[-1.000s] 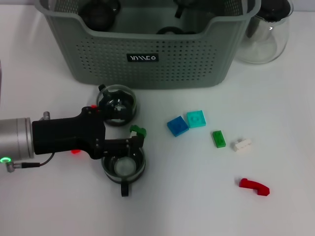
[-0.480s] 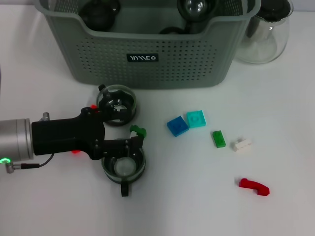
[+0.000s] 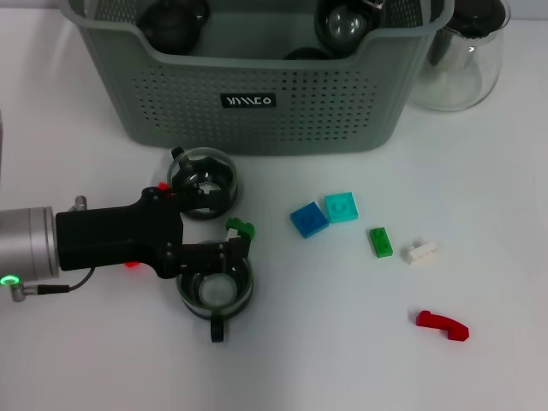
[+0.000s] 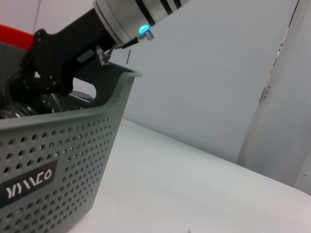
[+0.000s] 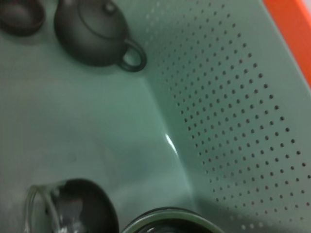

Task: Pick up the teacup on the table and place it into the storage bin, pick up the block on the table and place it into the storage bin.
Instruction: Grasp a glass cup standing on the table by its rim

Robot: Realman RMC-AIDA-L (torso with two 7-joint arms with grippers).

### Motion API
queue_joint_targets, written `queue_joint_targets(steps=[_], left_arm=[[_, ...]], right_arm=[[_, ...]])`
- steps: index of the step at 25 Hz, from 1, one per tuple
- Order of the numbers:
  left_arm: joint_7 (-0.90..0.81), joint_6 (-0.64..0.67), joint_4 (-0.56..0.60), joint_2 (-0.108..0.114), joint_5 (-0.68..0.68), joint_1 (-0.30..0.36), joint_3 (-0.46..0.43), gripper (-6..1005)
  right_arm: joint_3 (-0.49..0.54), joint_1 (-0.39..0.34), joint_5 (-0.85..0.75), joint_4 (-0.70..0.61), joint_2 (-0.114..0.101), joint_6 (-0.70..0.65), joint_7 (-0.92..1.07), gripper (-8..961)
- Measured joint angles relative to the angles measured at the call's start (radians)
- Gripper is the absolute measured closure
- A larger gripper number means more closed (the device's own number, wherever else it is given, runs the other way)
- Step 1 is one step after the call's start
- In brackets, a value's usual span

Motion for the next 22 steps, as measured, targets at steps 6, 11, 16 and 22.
queue_joint_targets(steps=[6, 11, 16, 22], left_arm=[[-0.001, 0.0, 0.0, 0.0, 0.0, 0.0, 0.0, 255], [-0.002, 0.0, 0.0, 0.0, 0.0, 0.0, 0.0, 260], [-0.002, 0.0, 0.0, 0.0, 0.0, 0.0, 0.0, 264], [0.0, 0.0, 0.0, -0.001, 0.0, 0.0, 0.0, 270]], right_arm=[[-0.011, 0.0, 0.0, 0.006, 0.001, -0.002, 0.011, 800], [-0.02, 0.0, 0.0, 0.006, 0.001, -0.004, 0.014, 794], [-0.027, 0.0, 0.0, 0.006, 0.003, -0.005, 0.014, 788], [-0.028, 0.0, 0.0, 0.006, 0.002, -0.008, 0.014, 781]])
